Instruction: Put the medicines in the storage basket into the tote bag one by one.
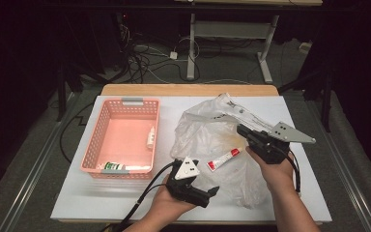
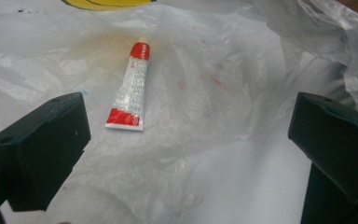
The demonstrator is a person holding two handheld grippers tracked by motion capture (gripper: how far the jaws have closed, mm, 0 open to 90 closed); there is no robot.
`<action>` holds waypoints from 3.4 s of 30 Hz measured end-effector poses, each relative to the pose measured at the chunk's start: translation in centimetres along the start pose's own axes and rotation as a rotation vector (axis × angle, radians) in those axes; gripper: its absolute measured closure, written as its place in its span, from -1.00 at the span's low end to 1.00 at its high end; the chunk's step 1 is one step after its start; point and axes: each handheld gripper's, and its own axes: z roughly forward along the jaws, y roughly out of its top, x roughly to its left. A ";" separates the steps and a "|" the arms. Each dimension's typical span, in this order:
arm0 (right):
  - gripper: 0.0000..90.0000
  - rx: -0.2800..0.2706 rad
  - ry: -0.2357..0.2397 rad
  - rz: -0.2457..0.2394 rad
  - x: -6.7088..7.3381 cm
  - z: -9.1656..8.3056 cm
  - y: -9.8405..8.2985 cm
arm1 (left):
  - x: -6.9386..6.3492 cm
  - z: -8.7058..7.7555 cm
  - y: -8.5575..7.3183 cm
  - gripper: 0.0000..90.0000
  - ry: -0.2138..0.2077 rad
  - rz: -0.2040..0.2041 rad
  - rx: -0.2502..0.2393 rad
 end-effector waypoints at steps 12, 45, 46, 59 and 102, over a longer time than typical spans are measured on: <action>1.00 0.004 -0.003 0.002 -0.2 -0.1 -0.2 | 1.6 -3.9 -1.4 -1.00 0.059 -0.025 -0.032; 1.00 -0.001 -0.006 0.003 -0.3 -0.4 -0.2 | 7.4 -10.1 -2.8 -1.00 0.295 -0.131 -0.048; 1.00 0.000 -0.007 0.004 -0.3 -0.4 -0.2 | 7.7 -10.4 -2.9 -1.00 0.301 -0.136 -0.048; 1.00 -0.001 -0.009 0.003 -0.4 -0.5 -0.2 | 10.7 -13.8 -4.3 -1.00 0.422 -0.220 -0.044; 1.00 0.023 -0.004 0.006 -0.3 0.1 -0.7 | 14.4 -15.8 -5.3 0.16 0.464 -0.341 0.161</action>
